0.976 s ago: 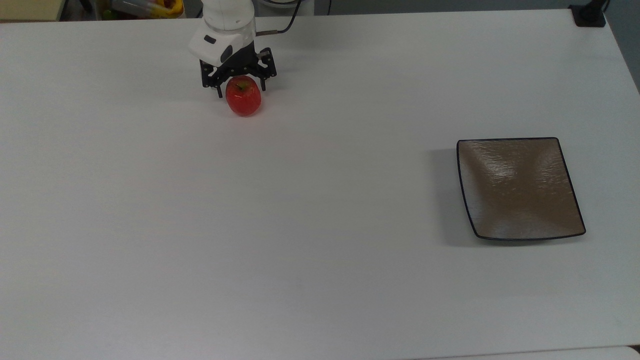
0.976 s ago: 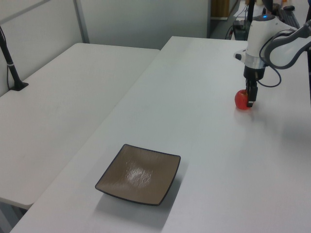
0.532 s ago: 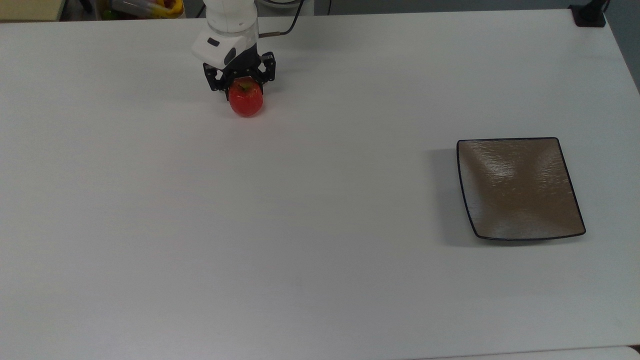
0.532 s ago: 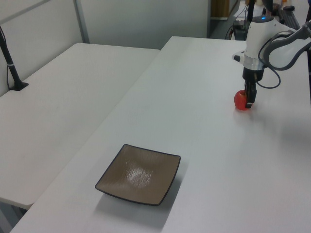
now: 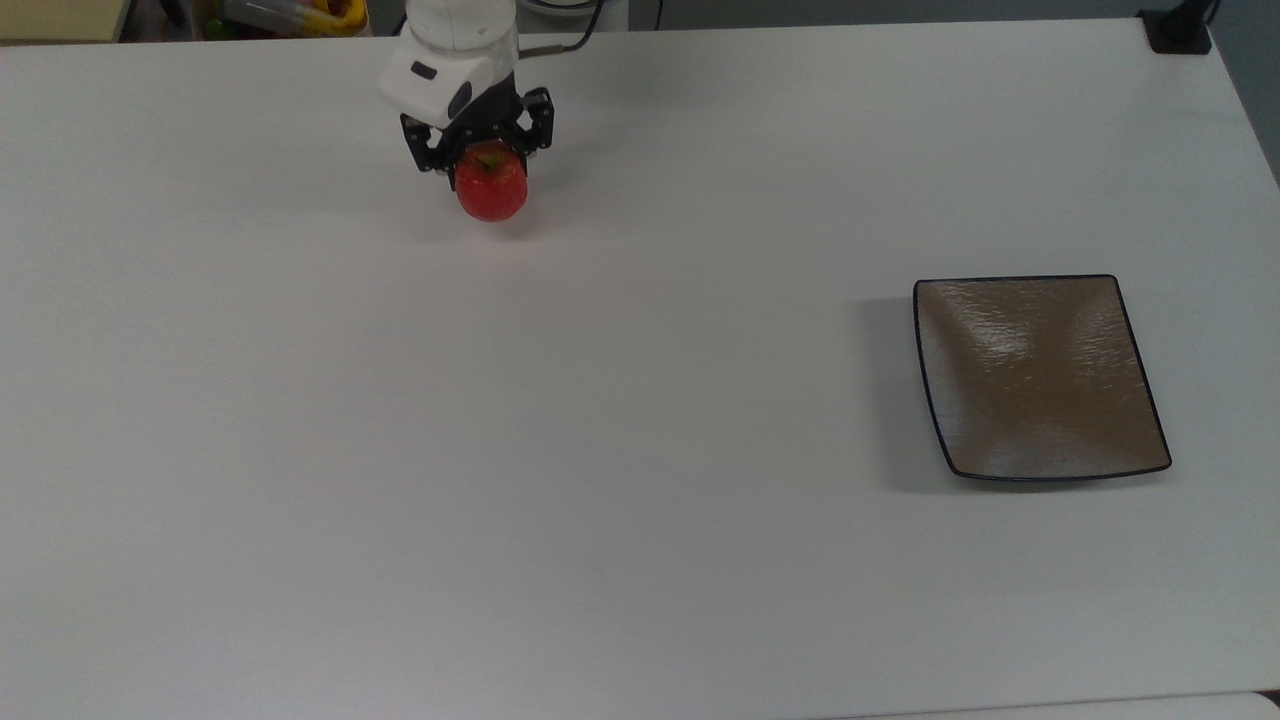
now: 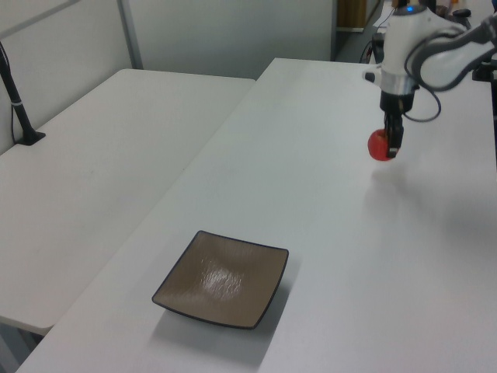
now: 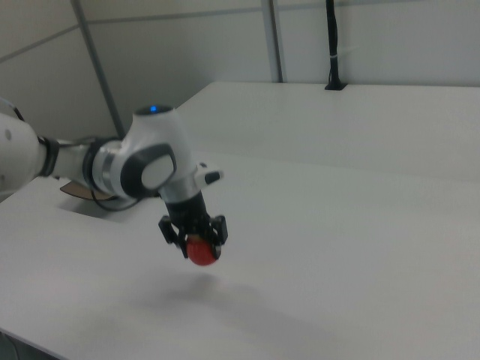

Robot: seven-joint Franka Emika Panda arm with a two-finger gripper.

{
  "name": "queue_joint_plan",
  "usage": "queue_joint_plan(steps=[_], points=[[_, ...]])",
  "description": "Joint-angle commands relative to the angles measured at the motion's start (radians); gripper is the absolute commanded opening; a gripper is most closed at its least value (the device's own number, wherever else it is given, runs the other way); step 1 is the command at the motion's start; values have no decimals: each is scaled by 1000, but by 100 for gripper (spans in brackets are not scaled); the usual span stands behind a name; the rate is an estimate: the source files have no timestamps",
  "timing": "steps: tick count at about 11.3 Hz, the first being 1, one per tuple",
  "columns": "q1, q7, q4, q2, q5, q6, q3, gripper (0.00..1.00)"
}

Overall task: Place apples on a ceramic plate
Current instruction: 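Lift the red apple up off the table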

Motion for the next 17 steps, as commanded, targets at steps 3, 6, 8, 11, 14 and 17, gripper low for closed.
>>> queue_joint_plan(steps=[3,6,8,11,14,17], points=[[10,-8,399,-21,32,-439,-1,24],[21,-6,538,-20,106,-533,1,24],[47,3,553,-20,109,-533,2,24],[110,13,619,3,180,-527,7,24],[188,133,720,89,183,-504,69,25],[264,300,769,207,159,-345,175,27]])
